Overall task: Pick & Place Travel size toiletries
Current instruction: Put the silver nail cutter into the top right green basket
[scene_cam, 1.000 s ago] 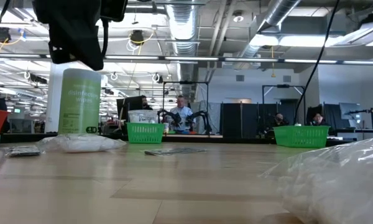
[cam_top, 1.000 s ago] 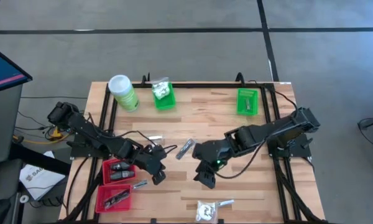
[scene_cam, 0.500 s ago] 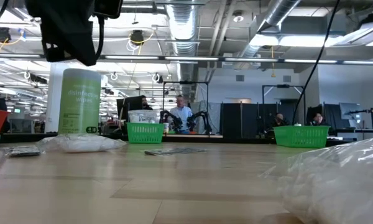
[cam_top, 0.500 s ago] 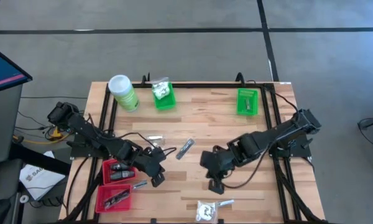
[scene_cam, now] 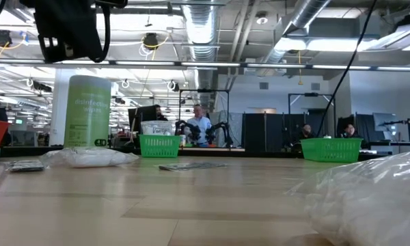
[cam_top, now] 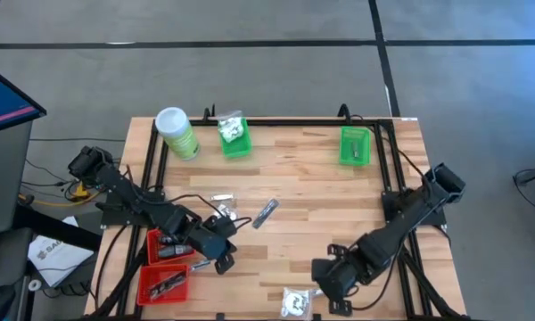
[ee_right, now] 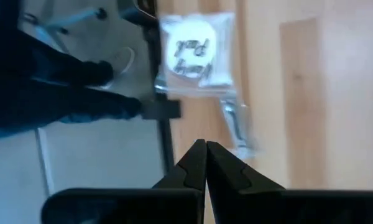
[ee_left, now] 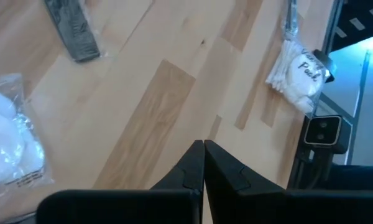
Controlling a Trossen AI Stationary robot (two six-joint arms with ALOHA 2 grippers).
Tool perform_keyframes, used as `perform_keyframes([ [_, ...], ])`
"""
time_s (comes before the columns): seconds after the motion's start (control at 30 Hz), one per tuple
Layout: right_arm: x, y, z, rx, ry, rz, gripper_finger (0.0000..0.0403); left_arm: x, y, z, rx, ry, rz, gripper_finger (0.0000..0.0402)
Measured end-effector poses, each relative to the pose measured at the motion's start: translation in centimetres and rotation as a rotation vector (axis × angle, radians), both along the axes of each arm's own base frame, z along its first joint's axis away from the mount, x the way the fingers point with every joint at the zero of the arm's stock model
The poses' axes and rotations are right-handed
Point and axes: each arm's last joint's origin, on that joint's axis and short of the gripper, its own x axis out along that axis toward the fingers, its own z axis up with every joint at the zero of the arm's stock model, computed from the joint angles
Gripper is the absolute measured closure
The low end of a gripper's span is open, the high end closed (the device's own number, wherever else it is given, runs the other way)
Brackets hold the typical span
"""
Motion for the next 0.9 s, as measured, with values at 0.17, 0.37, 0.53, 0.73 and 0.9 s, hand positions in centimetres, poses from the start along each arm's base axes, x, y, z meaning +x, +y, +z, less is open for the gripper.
perform_keyframes([
  [0.17, 0.0, 1.2, -2.6, 0.081, 0.053, 0.001, 0.0402, 0.1, -0.1, 0.1, -0.005, -0.020, 0.003, 0.0401],
  [0.37, 0.9, 3.0, -5.3, 0.131, 0.113, 0.068, 0.0394, -0.3, 0.2, -0.2, 0.024, 0.042, 0.000, 0.0401],
  [0.53, 1.1, 3.4, -7.9, 0.069, 0.185, 0.080, 0.0380, -1.8, 1.4, -1.2, 0.156, 0.223, 0.018, 0.0401],
  [0.73, 0.7, 3.3, -8.9, -0.078, 0.159, 0.048, 0.0370, -3.6, 2.6, -1.7, 0.299, 0.409, 0.027, 0.0401],
  [0.9, 0.7, 2.9, -9.0, -0.146, 0.133, 0.042, 0.0369, -3.6, 2.7, -1.7, 0.315, 0.416, 0.004, 0.0401],
])
